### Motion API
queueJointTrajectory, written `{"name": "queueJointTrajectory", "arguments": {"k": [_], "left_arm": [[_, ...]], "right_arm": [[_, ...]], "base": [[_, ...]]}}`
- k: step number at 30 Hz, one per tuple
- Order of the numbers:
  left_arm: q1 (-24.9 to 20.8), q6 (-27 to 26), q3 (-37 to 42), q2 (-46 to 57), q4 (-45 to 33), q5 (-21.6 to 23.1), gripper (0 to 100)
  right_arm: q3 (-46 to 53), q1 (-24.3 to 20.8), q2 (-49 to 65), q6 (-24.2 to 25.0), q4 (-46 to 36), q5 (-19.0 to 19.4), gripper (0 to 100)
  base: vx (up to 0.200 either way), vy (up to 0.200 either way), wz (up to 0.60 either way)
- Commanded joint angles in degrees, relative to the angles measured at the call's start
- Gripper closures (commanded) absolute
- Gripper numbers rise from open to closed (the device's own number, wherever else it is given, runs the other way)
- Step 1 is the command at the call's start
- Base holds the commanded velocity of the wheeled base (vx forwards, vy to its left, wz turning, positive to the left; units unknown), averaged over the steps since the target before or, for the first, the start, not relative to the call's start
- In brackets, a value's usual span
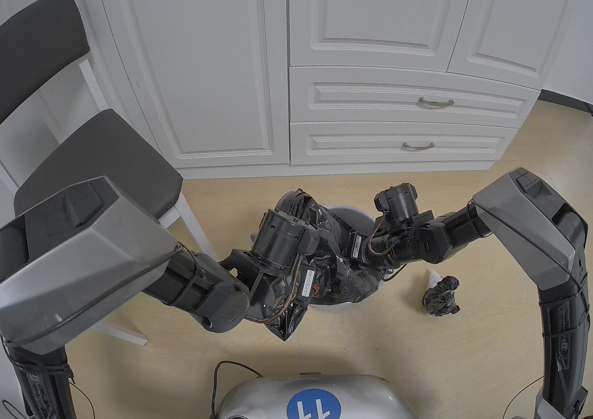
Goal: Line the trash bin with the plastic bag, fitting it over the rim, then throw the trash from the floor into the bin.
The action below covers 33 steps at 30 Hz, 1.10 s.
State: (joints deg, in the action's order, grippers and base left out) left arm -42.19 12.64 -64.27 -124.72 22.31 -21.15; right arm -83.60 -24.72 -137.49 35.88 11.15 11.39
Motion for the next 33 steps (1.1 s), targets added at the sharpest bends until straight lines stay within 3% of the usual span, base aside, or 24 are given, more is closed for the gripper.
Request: {"name": "queueJointTrajectory", "arguments": {"k": [1, 33], "left_arm": [[0.00, 0.01, 0.02, 0.09, -0.25, -0.03, 100], [0.44, 0.19, -0.86, 0.18, -0.16, -0.03, 100]], "right_arm": [[0.02, -0.06, 0.02, -0.02, 0.01, 0.04, 100], [-0.07, 0.11, 0.29, -0.11, 0.01, 0.04, 100]], "base": [[0.000, 0.000, 0.00], [0.000, 0.000, 0.00]]}}
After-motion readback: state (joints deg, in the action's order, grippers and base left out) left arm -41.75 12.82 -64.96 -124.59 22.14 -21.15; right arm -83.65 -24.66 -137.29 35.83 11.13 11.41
